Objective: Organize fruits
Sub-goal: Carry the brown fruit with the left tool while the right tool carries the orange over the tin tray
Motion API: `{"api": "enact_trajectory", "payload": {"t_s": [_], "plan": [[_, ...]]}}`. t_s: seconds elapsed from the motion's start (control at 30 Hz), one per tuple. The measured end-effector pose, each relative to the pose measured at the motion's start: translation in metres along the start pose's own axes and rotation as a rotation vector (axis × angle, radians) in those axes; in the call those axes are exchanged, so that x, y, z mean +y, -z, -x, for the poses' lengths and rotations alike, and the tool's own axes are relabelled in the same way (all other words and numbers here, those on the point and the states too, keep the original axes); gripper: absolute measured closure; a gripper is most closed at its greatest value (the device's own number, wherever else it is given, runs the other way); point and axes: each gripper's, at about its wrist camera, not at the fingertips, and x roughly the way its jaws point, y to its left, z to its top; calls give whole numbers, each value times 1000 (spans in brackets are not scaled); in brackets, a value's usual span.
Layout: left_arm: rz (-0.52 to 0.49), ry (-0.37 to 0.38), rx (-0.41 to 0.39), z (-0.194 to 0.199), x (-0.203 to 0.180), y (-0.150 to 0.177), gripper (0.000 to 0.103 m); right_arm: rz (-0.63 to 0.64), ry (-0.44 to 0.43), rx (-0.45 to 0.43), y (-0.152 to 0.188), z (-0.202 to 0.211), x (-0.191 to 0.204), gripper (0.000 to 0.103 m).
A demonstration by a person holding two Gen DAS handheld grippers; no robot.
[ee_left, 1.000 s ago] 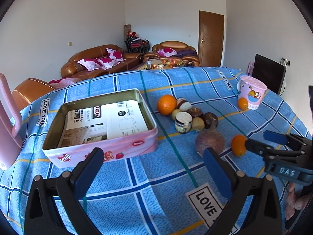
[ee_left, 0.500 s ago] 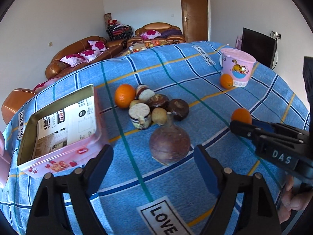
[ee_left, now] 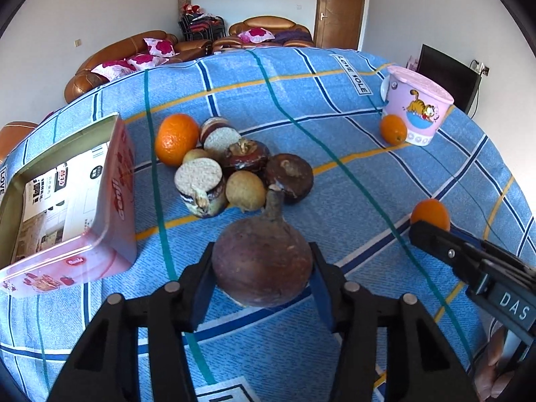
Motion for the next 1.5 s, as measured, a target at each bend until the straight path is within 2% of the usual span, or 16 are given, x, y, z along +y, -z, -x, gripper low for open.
{"api": "enact_trajectory", "payload": {"t_s": [0.13, 0.2, 0.3, 0.37, 0.43, 0.57, 0.77, 0.93, 1.03, 1.17, 1.37, 1.5], "plan": [[0, 27, -25, 4, 4, 1, 51, 26, 68, -22, 2, 5, 4, 67], [-7, 5, -68, 17, 8, 0, 51, 54, 100, -72, 3, 14, 10, 67], [15, 13, -147, 40, 23, -4, 51, 99, 134, -152, 4, 30, 26, 67], [28, -15, -199, 55, 37, -7, 51, 103, 115, -194, 1, 38, 40, 67], [40, -86, -248, 66, 55, -9, 51, 121, 87, -242, -3, 43, 59, 67], [125, -162, -273, 74, 107, -13, 51, 189, 15, -306, -12, 38, 108, 67], [253, -356, -238, 65, 182, -10, 51, 230, -105, -263, -19, -12, 182, 67], [373, -398, -182, 56, 228, -3, 51, 266, -158, -211, -14, -53, 228, 67], [396, -412, -161, 50, 236, 1, 51, 264, -173, -190, -9, -70, 241, 67], [374, -415, -150, 46, 235, 1, 51, 319, -152, -181, 0, -82, 254, 67], [355, -431, -136, 42, 230, 0, 51, 322, -126, -139, 1, -93, 249, 67], [337, -449, -129, 38, 227, -1, 51, 318, -152, -116, 1, -95, 247, 67]]}}
